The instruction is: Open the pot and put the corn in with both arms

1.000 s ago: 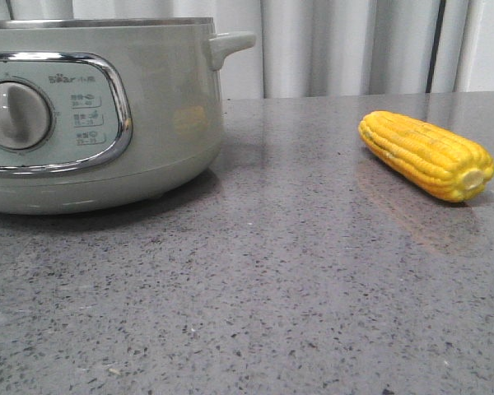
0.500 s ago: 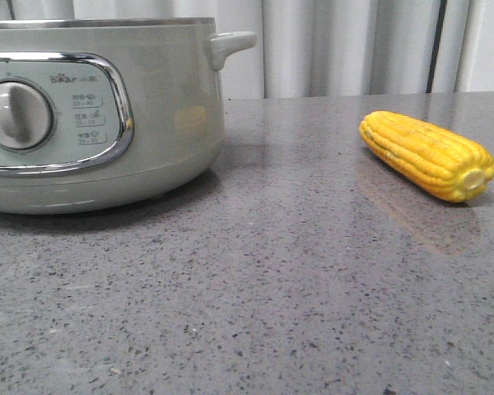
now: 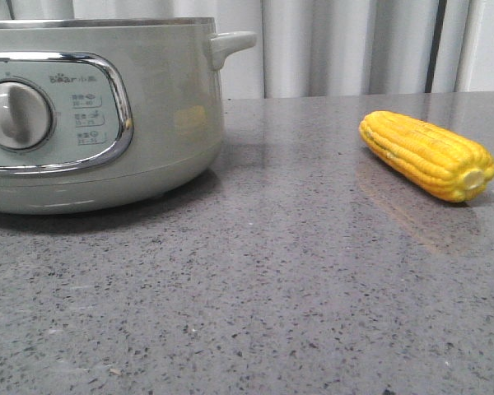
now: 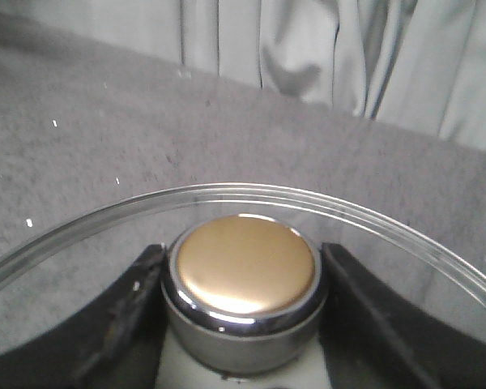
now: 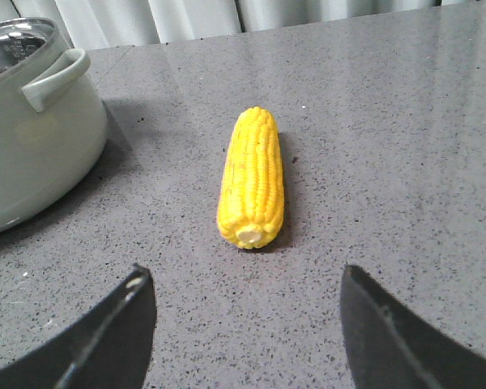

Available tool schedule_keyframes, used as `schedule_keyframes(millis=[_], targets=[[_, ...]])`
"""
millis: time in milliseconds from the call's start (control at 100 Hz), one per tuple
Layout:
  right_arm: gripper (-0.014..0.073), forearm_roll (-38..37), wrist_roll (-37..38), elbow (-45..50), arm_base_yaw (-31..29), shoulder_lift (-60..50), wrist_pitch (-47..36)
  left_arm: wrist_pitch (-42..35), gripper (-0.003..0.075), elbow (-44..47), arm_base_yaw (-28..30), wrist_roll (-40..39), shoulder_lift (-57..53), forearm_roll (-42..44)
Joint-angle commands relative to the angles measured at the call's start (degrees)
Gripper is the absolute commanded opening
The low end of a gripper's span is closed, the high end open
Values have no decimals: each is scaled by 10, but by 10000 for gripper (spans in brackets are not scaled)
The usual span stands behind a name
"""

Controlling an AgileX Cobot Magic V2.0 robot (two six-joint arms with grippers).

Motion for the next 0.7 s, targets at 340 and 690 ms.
schedule_keyframes(millis=[340, 690], targets=[[421, 4, -5, -20, 0, 11, -44, -93, 155, 39, -53, -2, 38, 26], [422, 27, -41, -21, 4, 31, -20, -93, 425, 39, -61, -2, 44, 25]])
